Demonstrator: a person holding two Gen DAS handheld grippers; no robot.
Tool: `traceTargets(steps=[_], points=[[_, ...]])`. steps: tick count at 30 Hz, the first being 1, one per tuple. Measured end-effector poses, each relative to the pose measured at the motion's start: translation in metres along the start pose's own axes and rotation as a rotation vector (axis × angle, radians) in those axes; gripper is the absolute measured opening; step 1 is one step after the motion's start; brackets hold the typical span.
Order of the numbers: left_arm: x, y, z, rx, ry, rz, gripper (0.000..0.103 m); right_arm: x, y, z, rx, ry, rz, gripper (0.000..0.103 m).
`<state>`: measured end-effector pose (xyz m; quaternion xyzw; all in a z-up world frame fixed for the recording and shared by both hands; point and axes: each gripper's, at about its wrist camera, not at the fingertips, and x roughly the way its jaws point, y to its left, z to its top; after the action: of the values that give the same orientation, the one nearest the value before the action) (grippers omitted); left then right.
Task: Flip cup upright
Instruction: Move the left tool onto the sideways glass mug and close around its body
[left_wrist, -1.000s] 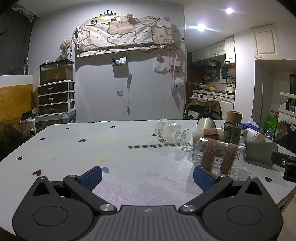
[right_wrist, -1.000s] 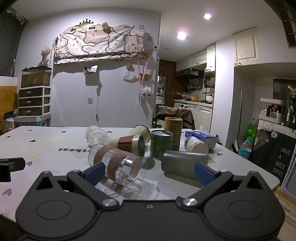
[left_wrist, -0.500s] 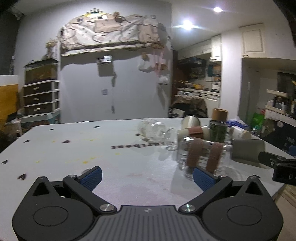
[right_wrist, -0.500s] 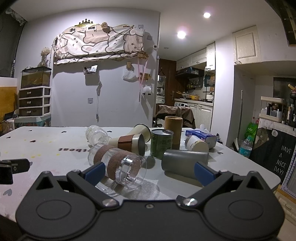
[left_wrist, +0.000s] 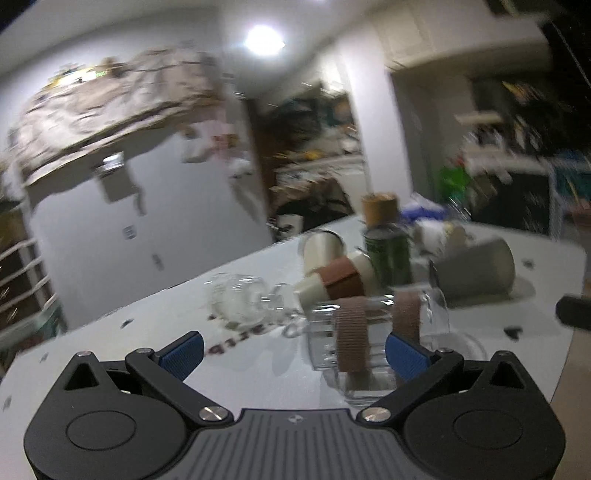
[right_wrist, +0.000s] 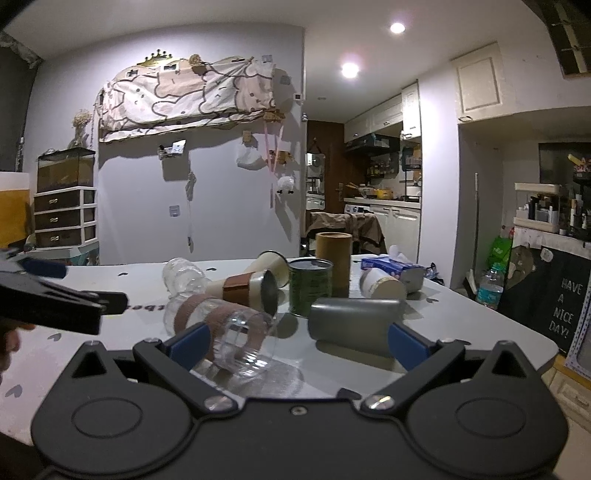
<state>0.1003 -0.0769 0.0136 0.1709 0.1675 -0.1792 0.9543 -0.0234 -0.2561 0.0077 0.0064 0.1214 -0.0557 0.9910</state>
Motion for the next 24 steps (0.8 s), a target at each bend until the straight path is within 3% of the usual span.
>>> traceTargets(steps=[9, 15, 19, 24], points=[[0.052, -0.025, 0.015, 0.348, 0.085, -0.148, 0.096, 0.002, -0.022, -0.006, 0.031, 0.013, -0.017, 0.103], [0.076, -0.039, 0.01, 0.706, 0.114, -0.152, 0.096, 0.008, -0.032, -0.01, 0.041, 0.029, -0.017, 0.103], [0.084, -0.049, 0.003, 0.968, 0.116, -0.204, 0.093, 0.014, -0.033, -0.014, 0.048, 0.045, -0.014, 0.103], [0.105, -0.051, 0.013, 1.04, 0.19, -0.308, 0.086, 0.025, -0.037, -0.017, 0.055, 0.07, -0.01, 0.103]])
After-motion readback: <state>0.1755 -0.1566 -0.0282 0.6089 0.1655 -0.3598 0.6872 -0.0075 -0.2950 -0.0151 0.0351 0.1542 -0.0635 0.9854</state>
